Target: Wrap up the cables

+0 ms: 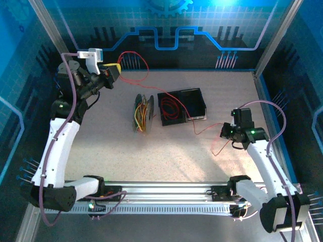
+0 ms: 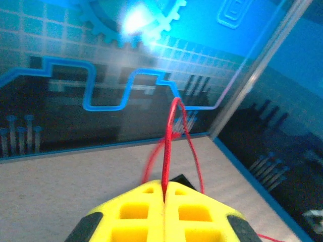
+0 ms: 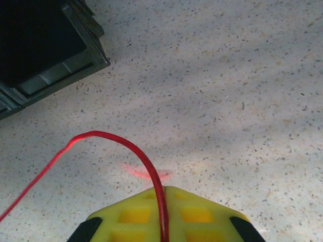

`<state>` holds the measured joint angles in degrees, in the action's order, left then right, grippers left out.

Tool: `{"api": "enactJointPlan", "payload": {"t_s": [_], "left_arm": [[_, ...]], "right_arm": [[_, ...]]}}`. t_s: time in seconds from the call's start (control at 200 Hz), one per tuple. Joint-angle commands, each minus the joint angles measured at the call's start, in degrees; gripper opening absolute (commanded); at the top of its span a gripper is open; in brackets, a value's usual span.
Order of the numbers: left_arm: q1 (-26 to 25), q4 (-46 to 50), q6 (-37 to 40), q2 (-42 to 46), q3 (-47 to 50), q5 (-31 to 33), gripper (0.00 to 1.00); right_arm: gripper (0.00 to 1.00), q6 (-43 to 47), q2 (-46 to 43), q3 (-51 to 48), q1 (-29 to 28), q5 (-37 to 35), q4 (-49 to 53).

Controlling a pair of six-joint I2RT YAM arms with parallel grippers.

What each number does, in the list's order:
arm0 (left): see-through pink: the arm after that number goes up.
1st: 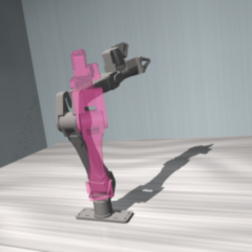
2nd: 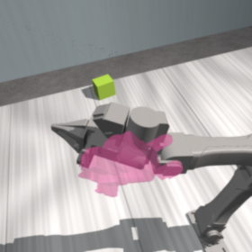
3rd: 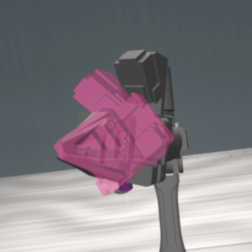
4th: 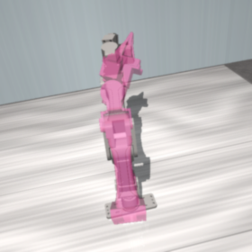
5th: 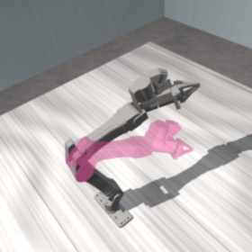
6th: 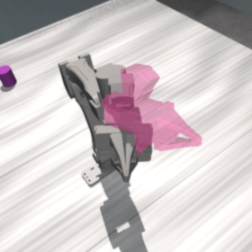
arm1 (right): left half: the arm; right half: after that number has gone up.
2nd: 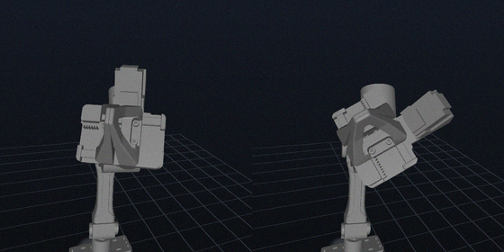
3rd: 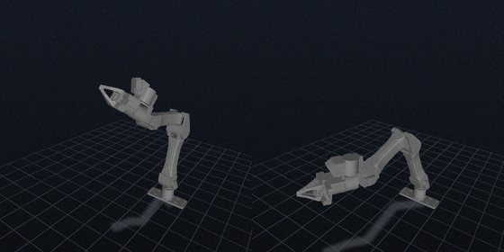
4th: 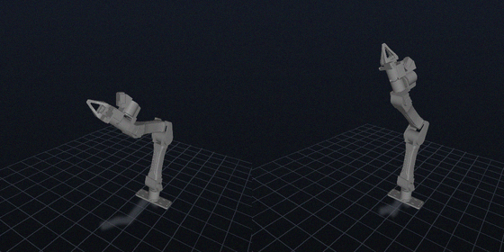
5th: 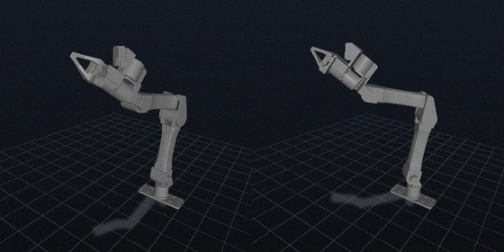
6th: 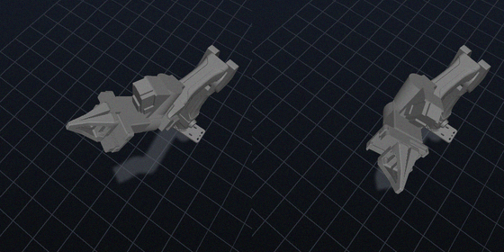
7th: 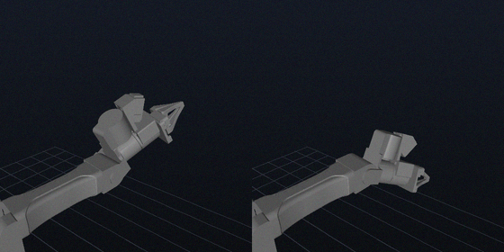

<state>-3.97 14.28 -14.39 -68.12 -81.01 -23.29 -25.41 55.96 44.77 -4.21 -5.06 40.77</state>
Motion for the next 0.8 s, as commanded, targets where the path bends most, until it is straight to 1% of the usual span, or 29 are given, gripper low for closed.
{"api": "enactJointPlan", "payload": {"t_s": [0.0, 0.04, 0.07, 0.11, 0.185, 0.215, 0.295, 0.375, 0.445, 0.51, 0.575, 0.615, 0.711, 0.796], "left_arm": [[-2.98, -11.44, -6.11, 0.30, 3.08, -4.86, 0.00], [-5.62, -14.66, -6.26, 0.35, 5.33, -3.32, 0.00], [-7.51, -16.60, -6.26, 0.29, 6.80, -1.61, 0.00], [-9.75, -18.75, -6.36, -0.10, 8.46, 0.34, 0.00], [-13.23, -23.60, -7.21, -1.07, 11.71, 3.69, 0.00], [-14.56, -25.52, -7.31, -1.37, 12.97, 5.18, 0.00], [-18.54, -30.15, -6.80, -2.68, 15.11, 9.54, 0.00], [-22.53, -31.88, -4.38, -4.45, 15.32, 14.21, 0.00], [-25.51, -32.57, -2.42, -6.14, 14.85, 17.74, 0.00], [-27.61, -32.69, -1.10, -7.49, 14.27, 20.15, 0.00], [-29.16, -32.74, -0.88, -8.63, 13.72, 21.19, 0.00], [-29.93, -32.73, -1.22, -9.26, 13.29, 21.43, 0.00], [-32.09, -31.60, -1.78, -10.67, 11.68, 22.28, 0.00], [-33.38, -30.66, -3.06, -11.50, 10.72, 21.45, 0.00]], "right_arm": [[0.19, 1.83, 1.99, -1.73, 1.45, 11.98, -6.60], [0.33, 1.27, 2.91, -1.88, 1.27, 16.74, -7.85], [0.41, 0.77, 3.26, -1.95, 1.15, 19.10, -8.27], [0.46, 0.39, 3.08, -2.42, 1.17, 21.33, -8.67], [0.55, -0.23, 0.29, -3.57, 1.26, 23.17, -8.93], [0.61, -0.28, -1.40, -3.64, 1.51, 23.49, -8.13], [0.77, -0.15, -6.38, -2.22, 2.02, 21.52, -4.35], [0.92, 0.17, -10.33, 0.88, 2.87, 14.45, 1.00], [0.99, 0.21, -12.47, 3.70, 4.54, 11.12, 4.06], [1.00, 0.01, -14.32, 5.31, 6.15, 11.96, 4.53], [0.99, -0.49, -15.64, 7.99, 6.91, 14.79, 3.30], [0.97, -0.60, -15.88, 8.62, 6.93, 19.34, 1.07], [0.90, -1.98, -13.96, 8.69, 5.99, 34.22, -7.27], [0.83, -4.54, -10.48, 9.06, 4.25, 40.49, -12.80]]}}
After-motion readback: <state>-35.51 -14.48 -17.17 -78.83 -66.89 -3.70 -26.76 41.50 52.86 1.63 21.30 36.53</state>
